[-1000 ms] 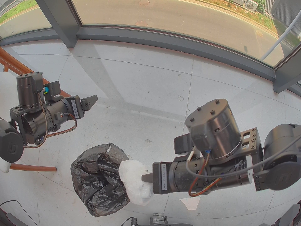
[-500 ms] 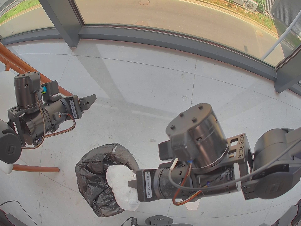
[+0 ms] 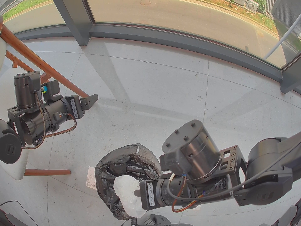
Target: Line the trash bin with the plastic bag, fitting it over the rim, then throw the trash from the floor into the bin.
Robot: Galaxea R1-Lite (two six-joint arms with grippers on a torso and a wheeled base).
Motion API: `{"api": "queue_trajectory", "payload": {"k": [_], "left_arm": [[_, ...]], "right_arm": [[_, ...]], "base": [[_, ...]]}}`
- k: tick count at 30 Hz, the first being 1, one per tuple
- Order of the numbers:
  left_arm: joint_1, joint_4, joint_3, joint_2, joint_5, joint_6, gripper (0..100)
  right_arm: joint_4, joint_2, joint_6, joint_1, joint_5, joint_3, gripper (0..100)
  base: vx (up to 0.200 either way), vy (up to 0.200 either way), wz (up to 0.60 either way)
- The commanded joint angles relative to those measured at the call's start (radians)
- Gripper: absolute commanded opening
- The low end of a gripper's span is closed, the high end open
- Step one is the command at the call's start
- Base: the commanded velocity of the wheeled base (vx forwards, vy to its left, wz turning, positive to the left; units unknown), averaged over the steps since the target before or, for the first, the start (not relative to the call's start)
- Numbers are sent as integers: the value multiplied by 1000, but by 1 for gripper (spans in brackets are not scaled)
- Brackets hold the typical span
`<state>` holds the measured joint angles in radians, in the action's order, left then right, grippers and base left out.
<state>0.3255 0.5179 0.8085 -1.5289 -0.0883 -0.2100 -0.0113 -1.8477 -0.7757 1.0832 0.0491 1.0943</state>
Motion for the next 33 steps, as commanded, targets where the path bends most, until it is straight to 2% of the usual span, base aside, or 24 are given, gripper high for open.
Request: {"api": "queue_trajectory", "payload": {"k": [1, 3, 6, 15, 21, 26, 33], "left_arm": [[1, 1, 9, 1, 36, -11, 100], [1, 1, 18, 18, 68, -39, 100], [1, -1, 24, 35, 78, -78, 100], [1, 1, 18, 36, 76, -75, 100], [1, 10, 14, 36, 50, -72, 100], [1, 57, -8, 30, 36, -55, 100], [1, 57, -14, 30, 36, -28, 100]], "right_arm": [[2, -19, 0, 0, 0, -1, 0], [2, -28, 0, 0, 0, 3, 0], [4, -31, 0, 0, 0, 9, 0], [5, -84, 0, -11, 0, 79, 0], [5, -127, 0, -14, 0, 161, 0], [4, -147, 0, -17, -2, 199, 0], [4, -148, -2, -17, -14, 194, 0]], "base": [[0, 0, 0], [0, 0, 0], [-200, -200, 0], [-200, -200, 0], [0, 0, 0], [0, 200, 0], [0, 200, 0]]}}
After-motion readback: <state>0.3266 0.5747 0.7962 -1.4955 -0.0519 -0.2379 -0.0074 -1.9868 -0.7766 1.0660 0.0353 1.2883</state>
